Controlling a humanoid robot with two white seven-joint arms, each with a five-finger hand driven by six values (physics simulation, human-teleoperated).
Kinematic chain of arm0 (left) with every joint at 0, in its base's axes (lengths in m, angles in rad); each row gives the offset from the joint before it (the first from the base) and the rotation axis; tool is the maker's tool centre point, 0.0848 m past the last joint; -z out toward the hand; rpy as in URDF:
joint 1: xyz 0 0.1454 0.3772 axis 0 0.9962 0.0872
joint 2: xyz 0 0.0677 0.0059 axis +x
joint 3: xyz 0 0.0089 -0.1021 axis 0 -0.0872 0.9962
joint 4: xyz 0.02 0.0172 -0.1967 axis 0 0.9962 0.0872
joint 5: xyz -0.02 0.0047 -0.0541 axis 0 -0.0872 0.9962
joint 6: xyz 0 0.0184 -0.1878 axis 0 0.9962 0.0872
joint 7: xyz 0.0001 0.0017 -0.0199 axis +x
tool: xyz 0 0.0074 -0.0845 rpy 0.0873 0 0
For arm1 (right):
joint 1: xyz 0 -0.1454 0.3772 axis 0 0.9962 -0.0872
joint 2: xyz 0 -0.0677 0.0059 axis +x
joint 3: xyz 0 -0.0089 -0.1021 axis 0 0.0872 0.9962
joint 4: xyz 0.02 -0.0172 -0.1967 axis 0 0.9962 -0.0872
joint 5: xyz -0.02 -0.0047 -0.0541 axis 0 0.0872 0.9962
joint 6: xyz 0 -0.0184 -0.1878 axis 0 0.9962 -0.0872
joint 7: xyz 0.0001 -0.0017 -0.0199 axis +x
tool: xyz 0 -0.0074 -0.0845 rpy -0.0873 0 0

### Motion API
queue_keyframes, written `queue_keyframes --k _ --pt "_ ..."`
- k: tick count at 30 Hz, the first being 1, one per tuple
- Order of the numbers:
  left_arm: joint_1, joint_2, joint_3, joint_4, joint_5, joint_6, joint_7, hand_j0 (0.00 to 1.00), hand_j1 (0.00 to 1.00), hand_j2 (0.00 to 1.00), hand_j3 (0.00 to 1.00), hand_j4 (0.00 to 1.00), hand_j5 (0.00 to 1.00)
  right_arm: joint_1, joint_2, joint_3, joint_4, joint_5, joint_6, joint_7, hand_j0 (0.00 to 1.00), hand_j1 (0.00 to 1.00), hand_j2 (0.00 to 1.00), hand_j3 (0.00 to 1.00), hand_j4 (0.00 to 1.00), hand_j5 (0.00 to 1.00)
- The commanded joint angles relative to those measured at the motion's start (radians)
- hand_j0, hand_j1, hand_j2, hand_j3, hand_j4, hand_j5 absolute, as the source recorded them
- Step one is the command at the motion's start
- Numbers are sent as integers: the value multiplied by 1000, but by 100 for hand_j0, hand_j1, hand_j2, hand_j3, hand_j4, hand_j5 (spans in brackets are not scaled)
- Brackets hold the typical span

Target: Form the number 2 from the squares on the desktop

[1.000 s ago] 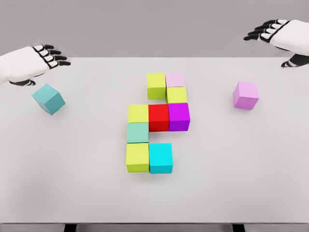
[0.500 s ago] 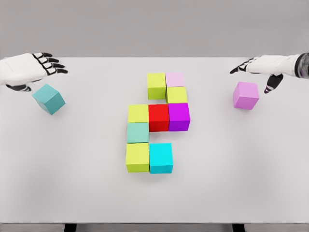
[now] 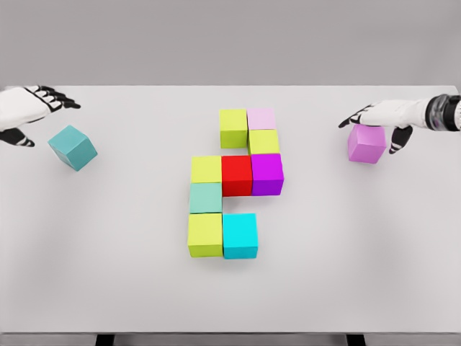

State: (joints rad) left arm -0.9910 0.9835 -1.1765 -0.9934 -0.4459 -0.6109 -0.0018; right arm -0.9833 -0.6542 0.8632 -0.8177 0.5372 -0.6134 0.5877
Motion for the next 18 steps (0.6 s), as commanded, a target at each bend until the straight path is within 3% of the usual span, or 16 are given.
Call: queue_keyframes --k 1,5,18 --pt "0 -5 -14 9 7 0 -6 100 100 100 100 100 100 0 1 -1 -3 -2 3 0 100 100 100 100 100 100" --pt "-3 -40 -26 9 -4 0 -46 100 100 100 100 100 100 0 5 -1 -5 -2 3 0 100 100 100 100 100 100" --pt "-5 -71 -35 19 -45 0 -47 100 100 100 100 100 100 14 4 3 -40 15 3 3 96 96 96 96 96 96"
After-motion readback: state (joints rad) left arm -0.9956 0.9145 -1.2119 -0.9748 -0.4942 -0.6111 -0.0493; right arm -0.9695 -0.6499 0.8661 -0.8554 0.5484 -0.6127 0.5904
